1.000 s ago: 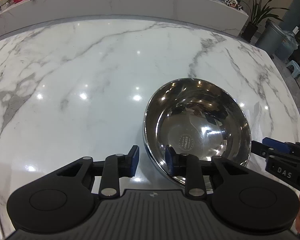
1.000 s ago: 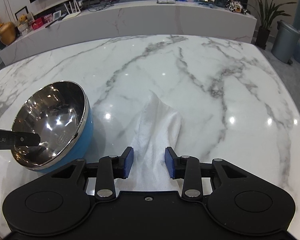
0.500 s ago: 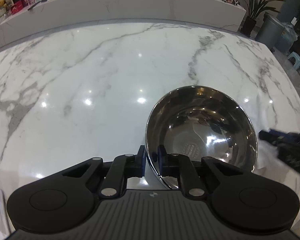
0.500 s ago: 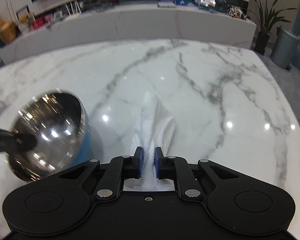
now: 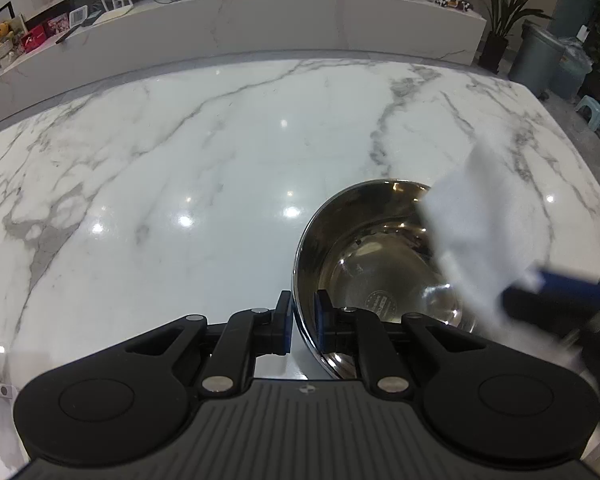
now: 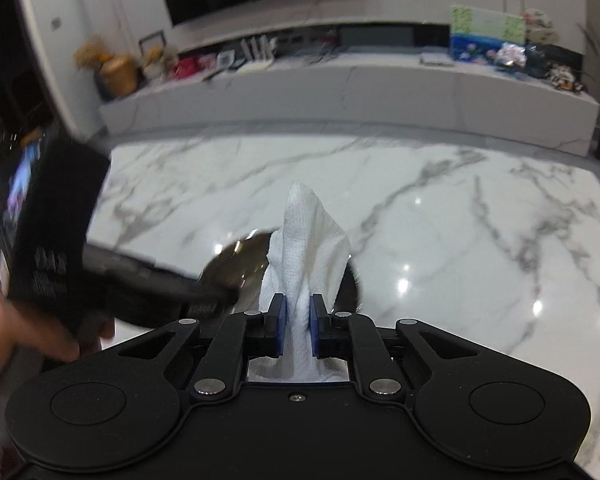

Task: Clean bowl
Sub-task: 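Grasp the bowl rim with the left gripper while the right gripper carries the cloth into the bowl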

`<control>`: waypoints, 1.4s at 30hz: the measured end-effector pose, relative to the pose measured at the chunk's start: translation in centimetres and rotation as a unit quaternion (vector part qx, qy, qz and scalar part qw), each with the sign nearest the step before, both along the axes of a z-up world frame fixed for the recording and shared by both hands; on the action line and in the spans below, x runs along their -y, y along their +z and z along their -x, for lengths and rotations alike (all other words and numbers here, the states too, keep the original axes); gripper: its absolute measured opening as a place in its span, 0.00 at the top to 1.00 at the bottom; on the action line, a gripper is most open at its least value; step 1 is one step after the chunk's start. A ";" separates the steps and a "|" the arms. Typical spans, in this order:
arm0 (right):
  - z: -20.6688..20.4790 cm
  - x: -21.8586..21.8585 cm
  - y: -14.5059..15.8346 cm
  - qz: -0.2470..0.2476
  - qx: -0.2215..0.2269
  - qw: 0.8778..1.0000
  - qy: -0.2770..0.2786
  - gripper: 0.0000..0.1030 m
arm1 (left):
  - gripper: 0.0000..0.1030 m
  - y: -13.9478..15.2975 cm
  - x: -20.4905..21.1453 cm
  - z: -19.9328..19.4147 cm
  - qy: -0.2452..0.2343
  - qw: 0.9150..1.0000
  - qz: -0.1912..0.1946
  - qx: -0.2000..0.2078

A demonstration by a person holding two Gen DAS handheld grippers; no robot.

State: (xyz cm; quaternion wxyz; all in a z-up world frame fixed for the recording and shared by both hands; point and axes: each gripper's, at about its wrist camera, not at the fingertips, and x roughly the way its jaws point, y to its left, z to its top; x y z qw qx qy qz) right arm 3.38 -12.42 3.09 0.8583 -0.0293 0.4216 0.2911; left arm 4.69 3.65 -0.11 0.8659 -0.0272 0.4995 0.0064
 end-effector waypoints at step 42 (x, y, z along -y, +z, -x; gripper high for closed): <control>1.2 -2.4 -4.0 0.048 -0.068 0.996 0.008 0.92 | 0.92 -1.0 -0.4 2.6 -0.039 0.996 0.068 -0.039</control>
